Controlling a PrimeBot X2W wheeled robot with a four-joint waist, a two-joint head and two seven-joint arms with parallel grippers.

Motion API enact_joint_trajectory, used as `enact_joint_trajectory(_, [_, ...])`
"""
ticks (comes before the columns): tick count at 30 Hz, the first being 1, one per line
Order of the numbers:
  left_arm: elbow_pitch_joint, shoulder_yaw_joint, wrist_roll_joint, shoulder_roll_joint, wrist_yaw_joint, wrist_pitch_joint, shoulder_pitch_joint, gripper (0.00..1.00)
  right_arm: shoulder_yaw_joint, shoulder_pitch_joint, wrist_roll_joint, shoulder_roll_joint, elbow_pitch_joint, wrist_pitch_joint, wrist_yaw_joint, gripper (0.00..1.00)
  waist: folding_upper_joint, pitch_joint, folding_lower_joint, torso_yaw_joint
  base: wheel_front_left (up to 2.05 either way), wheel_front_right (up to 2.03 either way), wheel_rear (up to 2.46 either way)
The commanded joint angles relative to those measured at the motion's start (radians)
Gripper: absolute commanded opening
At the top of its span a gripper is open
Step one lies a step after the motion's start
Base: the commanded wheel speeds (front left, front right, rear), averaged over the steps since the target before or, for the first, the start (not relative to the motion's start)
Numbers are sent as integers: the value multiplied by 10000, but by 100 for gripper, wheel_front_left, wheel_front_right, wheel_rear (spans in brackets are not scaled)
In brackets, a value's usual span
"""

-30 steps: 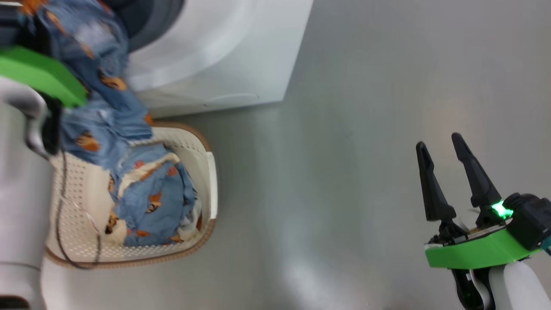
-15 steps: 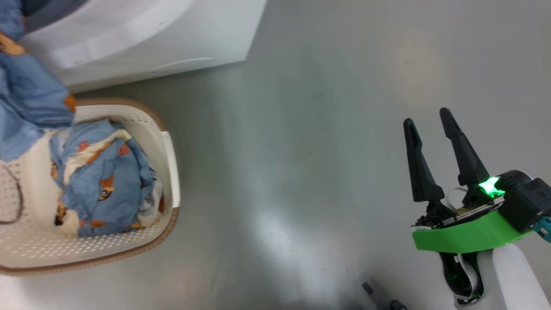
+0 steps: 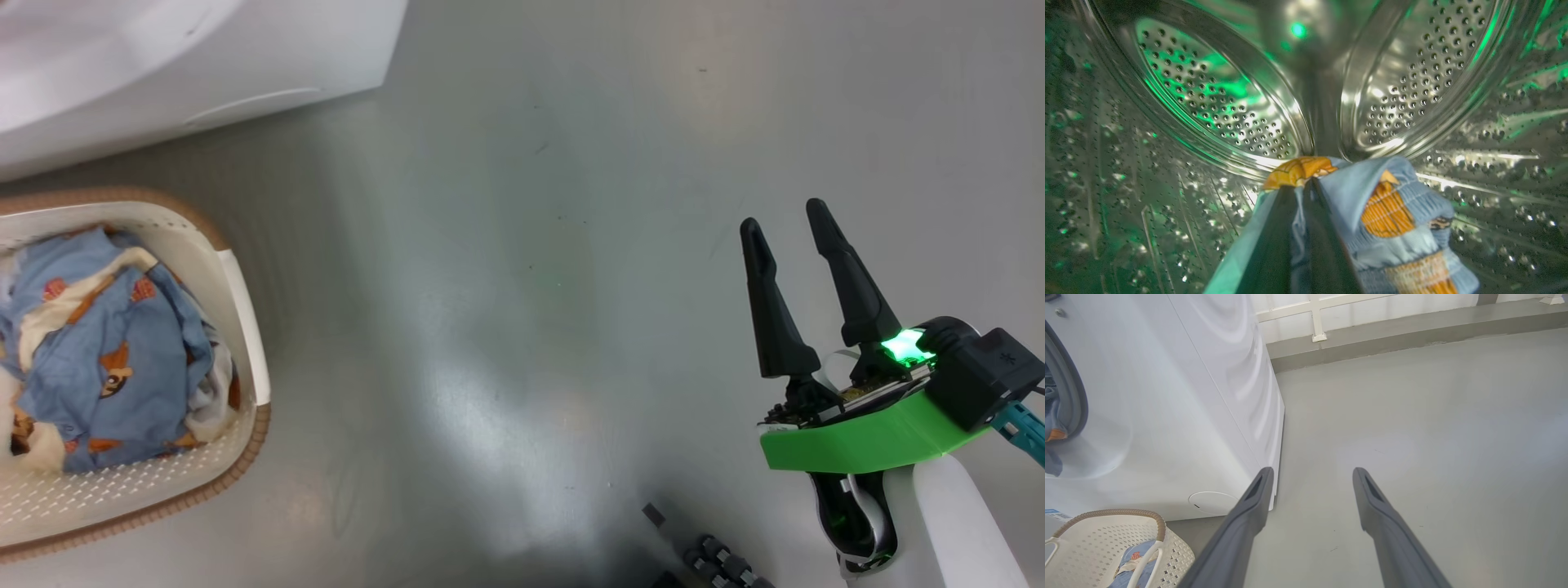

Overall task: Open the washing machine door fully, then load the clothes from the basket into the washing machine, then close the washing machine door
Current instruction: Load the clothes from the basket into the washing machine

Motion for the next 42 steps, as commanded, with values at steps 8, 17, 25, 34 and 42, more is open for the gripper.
enact_joint_trajectory(8, [-972,152,778,739,563,-2838,-938,0,299,37,83,45,-152,-47,88,100,0,226,-1,-100,0,0,0])
enact_joint_trajectory(17, [-1218,212,1042,743,830,-3456,-878,0,342,-95,102,29,-184,-47,88,100,0,373,-1,-5,0,0,0])
enact_joint_trajectory(25, [-474,246,323,520,530,-2236,-141,0,394,-118,190,-39,-92,-47,88,100,0,421,-1,95,0,0,0])
enact_joint_trajectory(34, [-456,132,19,318,514,-1524,115,100,402,-280,241,-93,-74,-47,88,100,0,428,-1,253,0,0,0])
enact_joint_trajectory(42, [-2250,-138,-211,-579,1252,-2535,3377,100,-277,155,-48,-431,-192,-47,88,100,0,-574,-1,1359,0,0,0])
